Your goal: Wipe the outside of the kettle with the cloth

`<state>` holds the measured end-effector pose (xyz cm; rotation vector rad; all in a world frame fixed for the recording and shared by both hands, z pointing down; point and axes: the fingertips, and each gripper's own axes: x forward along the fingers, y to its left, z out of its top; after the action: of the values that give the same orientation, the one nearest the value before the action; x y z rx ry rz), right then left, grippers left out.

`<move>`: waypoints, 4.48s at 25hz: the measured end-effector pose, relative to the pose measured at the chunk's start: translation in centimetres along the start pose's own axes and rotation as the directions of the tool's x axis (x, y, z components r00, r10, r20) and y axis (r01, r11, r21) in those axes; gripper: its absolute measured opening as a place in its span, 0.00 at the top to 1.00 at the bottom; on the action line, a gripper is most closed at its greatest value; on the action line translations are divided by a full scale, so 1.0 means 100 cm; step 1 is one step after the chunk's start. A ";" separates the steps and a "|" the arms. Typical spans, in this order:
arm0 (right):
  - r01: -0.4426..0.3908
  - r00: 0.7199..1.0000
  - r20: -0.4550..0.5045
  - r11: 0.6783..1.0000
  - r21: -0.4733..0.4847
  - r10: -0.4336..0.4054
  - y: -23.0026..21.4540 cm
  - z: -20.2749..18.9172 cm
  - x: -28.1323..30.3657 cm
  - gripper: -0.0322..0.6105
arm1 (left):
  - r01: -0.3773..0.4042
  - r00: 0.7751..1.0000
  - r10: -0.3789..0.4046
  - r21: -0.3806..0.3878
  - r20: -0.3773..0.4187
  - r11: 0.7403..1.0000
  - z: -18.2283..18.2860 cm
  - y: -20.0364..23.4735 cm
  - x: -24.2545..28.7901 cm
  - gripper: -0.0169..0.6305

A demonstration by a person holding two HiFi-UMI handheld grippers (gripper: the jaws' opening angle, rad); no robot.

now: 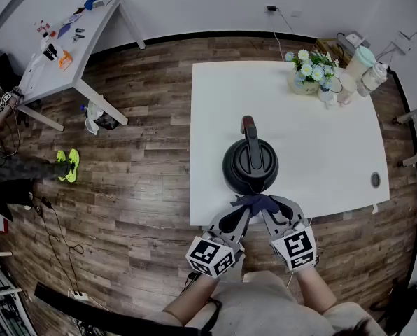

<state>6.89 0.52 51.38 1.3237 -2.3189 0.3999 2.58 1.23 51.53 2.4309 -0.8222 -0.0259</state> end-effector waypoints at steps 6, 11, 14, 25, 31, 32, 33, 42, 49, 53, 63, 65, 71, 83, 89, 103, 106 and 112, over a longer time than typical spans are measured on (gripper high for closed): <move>0.046 0.999 0.004 0.999 -0.010 -0.046 -0.018 0.000 -0.009 0.85 | 0.002 1.000 -0.002 0.036 -0.009 0.999 -0.001 0.007 -0.004 0.96; 0.183 0.936 0.309 0.983 -0.022 -0.168 -0.065 0.083 -0.086 0.85 | -0.175 0.982 0.161 0.157 0.100 0.972 0.047 0.034 -0.038 0.96; 0.157 0.894 0.426 0.987 -0.015 -0.136 -0.083 0.122 -0.101 0.85 | -0.244 0.962 0.213 0.186 0.170 0.952 0.085 0.045 -0.044 0.96; 0.000 0.987 0.160 0.980 -0.197 0.032 -0.094 0.062 -0.029 0.85 | -0.400 0.892 0.337 0.178 0.302 0.899 0.145 0.057 -0.023 0.96; -0.115 0.992 0.023 0.964 -0.239 0.124 -0.094 0.018 0.007 0.85 | -0.486 0.851 0.423 0.164 0.310 0.858 0.143 0.069 -0.023 0.96; -0.132 0.991 0.003 0.962 -0.238 0.136 -0.095 0.014 0.012 0.85 | -0.499 0.844 0.436 0.160 0.313 0.852 0.142 0.070 -0.023 0.96; -0.147 0.989 -0.016 0.961 -0.233 0.148 -0.096 0.010 0.016 0.85 | -0.511 0.836 0.448 0.155 0.315 0.845 0.141 0.071 -0.023 0.96; -0.158 0.971 0.135 0.951 -0.265 0.199 -0.134 0.091 -0.010 0.85 | -0.537 0.819 0.453 0.191 0.351 0.822 0.153 0.069 -0.009 0.96; -0.409 0.887 -0.018 0.767 -0.494 0.461 -0.102 0.168 -0.001 0.85 | -0.423 0.886 0.303 0.343 0.351 0.839 0.182 0.072 0.024 0.96; -0.546 0.829 -0.238 0.641 -0.539 0.507 -0.098 0.163 0.028 0.85 | -0.384 0.902 0.257 0.372 0.347 0.845 0.191 0.079 0.038 0.96; -0.704 0.703 -0.557 0.540 -0.460 0.443 -0.127 0.097 0.093 0.85 | -0.455 0.870 0.348 0.296 0.349 0.840 0.179 0.091 0.022 0.96; -0.671 0.740 -0.518 0.519 -0.530 0.428 -0.140 0.117 0.088 0.85 | -0.483 0.855 0.378 0.280 0.356 0.830 0.177 0.090 0.010 0.96; -0.557 0.738 -0.349 0.228 -0.799 0.578 -0.108 0.249 0.033 0.85 | -0.542 0.804 0.433 0.203 0.408 0.816 0.166 0.091 -0.024 0.96; -0.837 0.267 -0.703 -0.203 -0.509 0.659 0.037 0.233 0.062 0.85 | -0.528 0.768 0.379 0.173 0.517 0.832 0.208 0.102 -0.056 0.96; -0.917 0.065 -0.883 -0.322 -0.237 0.465 0.061 0.169 0.091 0.85 | -0.529 0.781 0.417 0.136 0.466 0.838 0.181 0.118 -0.057 0.96; -0.908 0.192 -0.936 -0.309 -0.284 0.294 0.084 0.103 0.164 0.85 | -0.570 0.744 0.498 0.036 0.445 0.821 0.151 0.141 -0.080 0.96; -0.862 0.316 -0.816 -0.213 -0.460 0.484 0.081 0.156 0.164 0.85 | -0.568 0.746 0.494 0.040 0.447 0.822 0.153 0.138 -0.080 0.96; -0.742 0.424 -0.366 0.085 -0.665 0.828 0.024 0.287 0.090 0.85 | -0.533 0.768 0.440 0.084 0.466 0.842 0.173 0.124 -0.073 0.96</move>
<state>-5.79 -17.93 31.09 -0.4914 -2.5822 -0.4089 -13.54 -11.51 42.27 2.3499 -1.7317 -0.3009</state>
